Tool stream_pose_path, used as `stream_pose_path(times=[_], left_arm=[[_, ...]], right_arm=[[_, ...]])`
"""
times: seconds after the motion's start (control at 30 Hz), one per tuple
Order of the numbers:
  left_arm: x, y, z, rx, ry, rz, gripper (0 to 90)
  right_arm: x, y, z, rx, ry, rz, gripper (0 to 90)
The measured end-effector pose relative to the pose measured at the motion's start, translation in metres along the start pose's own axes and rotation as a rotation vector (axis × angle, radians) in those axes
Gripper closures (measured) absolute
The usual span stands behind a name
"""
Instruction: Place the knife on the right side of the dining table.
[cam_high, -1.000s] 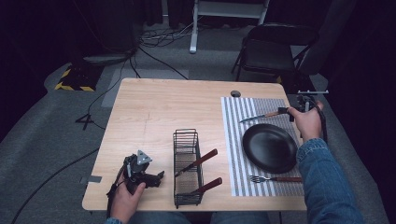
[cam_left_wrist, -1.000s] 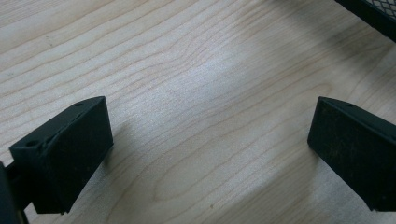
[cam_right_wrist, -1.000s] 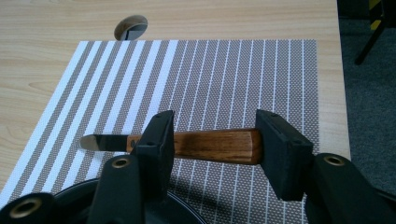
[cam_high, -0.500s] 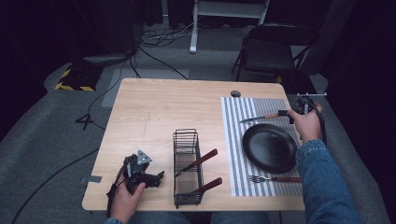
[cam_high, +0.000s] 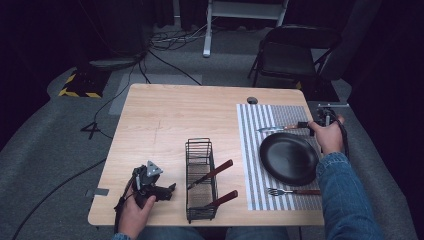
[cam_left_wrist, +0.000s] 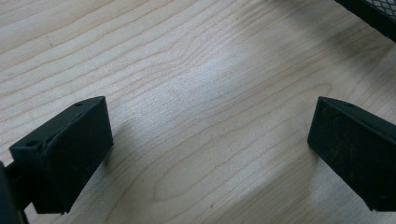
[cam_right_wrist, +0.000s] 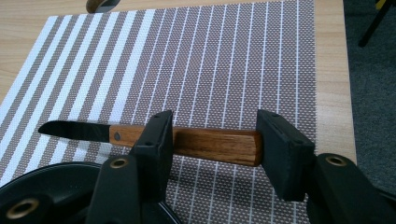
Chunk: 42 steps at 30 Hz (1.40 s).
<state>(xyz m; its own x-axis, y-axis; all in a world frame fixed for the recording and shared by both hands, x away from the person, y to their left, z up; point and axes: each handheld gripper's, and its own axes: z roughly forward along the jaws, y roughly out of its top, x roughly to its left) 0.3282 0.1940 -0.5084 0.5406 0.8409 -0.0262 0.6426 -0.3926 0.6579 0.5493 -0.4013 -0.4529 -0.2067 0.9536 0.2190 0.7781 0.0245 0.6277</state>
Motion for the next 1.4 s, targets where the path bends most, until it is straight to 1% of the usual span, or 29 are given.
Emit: stream_pose_path(times=[0.5, 0.87, 1.0, 1.23, 1.33, 1.4], left_arm=[[0.0, 0.0, 0.0, 0.0, 0.0, 0.0, 0.2], [0.0, 0.0, 0.0, 0.0, 0.0, 0.0, 0.2], [0.0, 0.0, 0.0, 0.0, 0.0, 0.0, 0.2], [0.0, 0.0, 0.0, 0.0, 0.0, 0.0, 0.2], [0.0, 0.0, 0.0, 0.0, -0.001, 0.0, 0.2], [0.0, 0.0, 0.0, 0.001, -0.001, 0.0, 0.2]], right_arm=[[0.001, -0.002, 0.003, 0.02, -0.043, 0.002, 48.9], [-0.001, -0.004, 0.005, 0.03, -0.056, 0.0, 48.6], [-0.002, -0.005, 0.006, 0.032, -0.054, 0.004, 48.7], [-0.001, -0.004, 0.005, 0.023, -0.054, 0.0, 48.7], [0.001, -0.003, 0.002, 0.012, -0.05, -0.013, 48.6], [0.005, 0.0, -0.005, -0.006, -0.042, -0.033, 48.5]])
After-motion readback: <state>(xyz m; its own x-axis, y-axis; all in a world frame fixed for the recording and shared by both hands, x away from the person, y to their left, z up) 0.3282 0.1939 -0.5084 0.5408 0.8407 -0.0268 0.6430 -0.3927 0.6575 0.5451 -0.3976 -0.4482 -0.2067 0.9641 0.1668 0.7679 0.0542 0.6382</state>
